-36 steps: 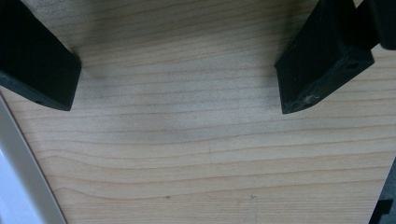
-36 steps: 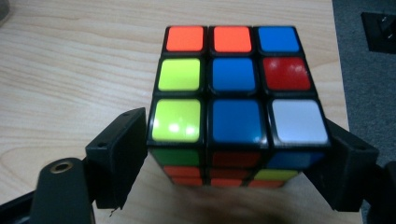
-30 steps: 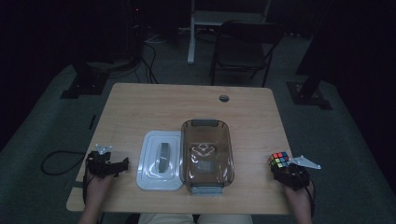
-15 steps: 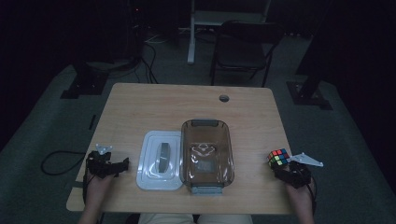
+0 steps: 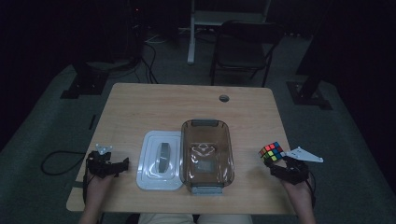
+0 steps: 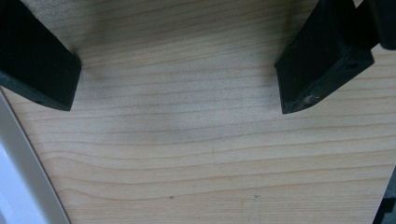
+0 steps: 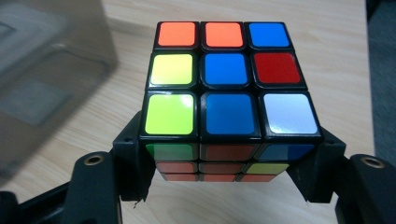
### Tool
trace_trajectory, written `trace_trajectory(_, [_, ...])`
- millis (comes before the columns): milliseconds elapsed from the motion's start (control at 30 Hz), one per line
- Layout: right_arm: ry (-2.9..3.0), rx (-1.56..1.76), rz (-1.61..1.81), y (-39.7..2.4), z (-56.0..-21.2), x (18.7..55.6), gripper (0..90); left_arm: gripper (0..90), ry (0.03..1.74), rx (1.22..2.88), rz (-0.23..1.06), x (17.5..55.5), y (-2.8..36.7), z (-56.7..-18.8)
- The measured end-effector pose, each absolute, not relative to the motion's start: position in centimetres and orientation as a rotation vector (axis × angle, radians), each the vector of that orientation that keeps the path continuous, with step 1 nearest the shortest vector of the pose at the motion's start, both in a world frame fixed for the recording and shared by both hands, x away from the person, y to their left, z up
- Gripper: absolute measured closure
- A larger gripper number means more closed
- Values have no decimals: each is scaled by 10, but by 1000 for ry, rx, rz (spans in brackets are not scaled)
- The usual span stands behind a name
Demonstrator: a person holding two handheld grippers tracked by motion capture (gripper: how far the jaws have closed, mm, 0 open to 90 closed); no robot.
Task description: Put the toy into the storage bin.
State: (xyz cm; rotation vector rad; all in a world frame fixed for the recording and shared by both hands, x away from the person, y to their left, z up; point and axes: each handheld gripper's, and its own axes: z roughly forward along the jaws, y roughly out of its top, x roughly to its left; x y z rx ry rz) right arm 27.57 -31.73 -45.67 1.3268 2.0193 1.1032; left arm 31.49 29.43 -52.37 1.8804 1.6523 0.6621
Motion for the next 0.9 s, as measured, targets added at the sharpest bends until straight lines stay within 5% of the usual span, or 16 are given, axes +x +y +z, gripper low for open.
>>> trace_trajectory(900, [2220, 947, 1328, -244, -381, 288, 339, 6, 1652, 1882, 662, 315, 294, -524])
